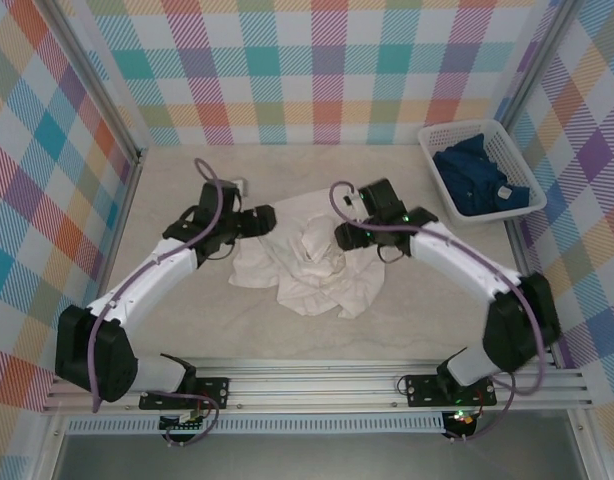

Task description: Fold the inside-out t-shirt

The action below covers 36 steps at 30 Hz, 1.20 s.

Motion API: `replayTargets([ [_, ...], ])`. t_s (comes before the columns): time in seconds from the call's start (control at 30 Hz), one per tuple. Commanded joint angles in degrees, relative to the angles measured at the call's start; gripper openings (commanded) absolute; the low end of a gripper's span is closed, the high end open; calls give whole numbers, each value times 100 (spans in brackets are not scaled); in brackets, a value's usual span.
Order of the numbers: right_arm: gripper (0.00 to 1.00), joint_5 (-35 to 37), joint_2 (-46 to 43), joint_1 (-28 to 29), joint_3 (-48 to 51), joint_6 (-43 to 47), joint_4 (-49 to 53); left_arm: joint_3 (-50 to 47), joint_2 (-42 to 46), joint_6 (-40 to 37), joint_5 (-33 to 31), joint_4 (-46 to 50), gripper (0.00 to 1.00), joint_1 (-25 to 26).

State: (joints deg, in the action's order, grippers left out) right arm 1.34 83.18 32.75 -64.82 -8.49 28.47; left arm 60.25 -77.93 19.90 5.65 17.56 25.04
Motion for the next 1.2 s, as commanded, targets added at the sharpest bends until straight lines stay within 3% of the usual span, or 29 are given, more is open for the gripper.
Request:
replayTargets([
  [0.0, 63, -518, -92, -88, 663, -842, -296, 175, -859, -111, 675, -646, 79, 887],
  [0.13, 63, -597, -320, -305, 1029, -1191, -420, 959, -1880, -670, 253, -363, 79, 1479],
  [0.23, 63, -900, -389, -324, 1335, -1554, -654, 1426, -2547, -857, -167, -215, 73, 1556],
  [0.37, 63, -964, -405, 71, 1702, -1756, -1192, 1797, -2924, -845, -561, 69, 25, 1412],
  [0.43, 63, -732, -416, 354, 1752, -1638, -1285, 1544, -2550, -597, -216, -295, 1, 1182],
  [0.63, 65, -955, -382, 758, 2091, -1479, -2240, 532, -876, 202, 471, -1163, 0, 458],
  [0.97, 72, -437, 794, 1451, 1366, -1583, -2363, 420, -177, -17, -142, -524, 0, 134],
  [1.0, 69, -365, 934, 1503, 1279, -1553, -2321, 418, -157, -21, -203, -488, 0, 108],
  [1.03, 59, -337, 1063, 1506, 1204, -1537, -2281, 425, -143, -22, -251, -453, 0, 79],
  [1.1, 26, -196, 1121, 1506, 1038, -1319, -2118, 418, -49, -9, -360, -370, 0, -16],
  [1.17, 1, 149, 820, 1487, 903, -949, -1806, 426, 139, 75, -513, -261, 0, -177],
])
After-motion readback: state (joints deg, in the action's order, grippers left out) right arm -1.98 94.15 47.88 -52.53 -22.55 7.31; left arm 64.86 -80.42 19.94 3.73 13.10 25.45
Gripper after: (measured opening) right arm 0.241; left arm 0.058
